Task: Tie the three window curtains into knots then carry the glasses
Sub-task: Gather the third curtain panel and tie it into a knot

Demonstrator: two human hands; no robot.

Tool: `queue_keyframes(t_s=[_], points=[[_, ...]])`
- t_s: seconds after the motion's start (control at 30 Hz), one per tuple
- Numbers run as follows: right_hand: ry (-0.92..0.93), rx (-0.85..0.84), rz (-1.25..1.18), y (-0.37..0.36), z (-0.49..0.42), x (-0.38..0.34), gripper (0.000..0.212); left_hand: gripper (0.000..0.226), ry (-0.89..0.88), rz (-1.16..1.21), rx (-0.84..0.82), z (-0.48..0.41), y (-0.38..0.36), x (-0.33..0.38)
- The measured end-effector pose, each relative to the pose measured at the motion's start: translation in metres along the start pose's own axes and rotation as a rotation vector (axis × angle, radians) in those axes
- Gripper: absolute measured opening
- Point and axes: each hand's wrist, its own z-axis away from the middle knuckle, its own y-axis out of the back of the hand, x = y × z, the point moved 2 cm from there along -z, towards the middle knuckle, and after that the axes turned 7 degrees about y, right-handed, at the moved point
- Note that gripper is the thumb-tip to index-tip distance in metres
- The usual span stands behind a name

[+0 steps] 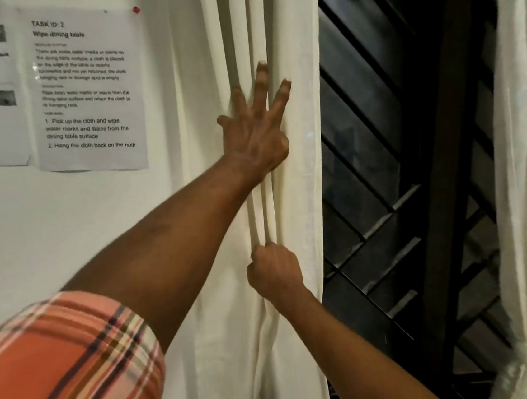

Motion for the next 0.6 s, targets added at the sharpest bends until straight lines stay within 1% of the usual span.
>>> queue_keyframes(t_s=[0.07, 0.13, 0.17, 0.23, 0.3, 0.33, 0.37, 0.43, 0.53, 0.6], points=[[0.017, 0.026, -0.010, -0.003, -0.001, 0.001, 0.018, 0.084, 0.043, 0.036, 0.012, -0.024, 0.009, -0.002], [0.054, 0.120, -0.004, -0.001, -0.001, -0.001, 0.008, 0.087, 0.089, 0.096, 0.019, -0.047, 0.020, -0.004], [0.057, 0.136, 0.001, -0.001, -0.003, -0.001, 0.006, 0.086, 0.109, 0.114, 0.009, -0.058, 0.025, -0.005], [0.043, 0.095, 0.006, -0.002, -0.004, -0.002, 0.013, 0.074, 0.136, 0.103, -0.065, -0.076, 0.030, -0.007], [0.036, 0.087, -0.022, -0.007, -0.006, -0.001, 0.028, 0.054, 0.105, 0.020, -0.149, -0.085, 0.030, -0.006], [0.037, 0.095, -0.021, -0.010, -0.007, 0.000, 0.030, 0.050, 0.096, -0.009, -0.177, -0.085, 0.027, -0.005], [0.049, 0.112, -0.041, -0.013, -0.008, 0.001, 0.026, 0.054, 0.097, -0.012, -0.201, -0.083, 0.025, -0.004], [0.068, 0.132, -0.037, -0.015, -0.009, 0.003, 0.011, 0.067, 0.112, 0.023, -0.242, -0.072, 0.016, -0.003], [0.072, 0.079, -0.008, -0.015, -0.010, 0.004, 0.014, 0.085, 0.141, 0.042, -0.316, -0.049, 0.001, -0.001], [0.076, 0.056, -0.024, -0.015, -0.012, 0.004, 0.014, 0.088, 0.137, 0.039, -0.365, -0.030, -0.011, 0.001]])
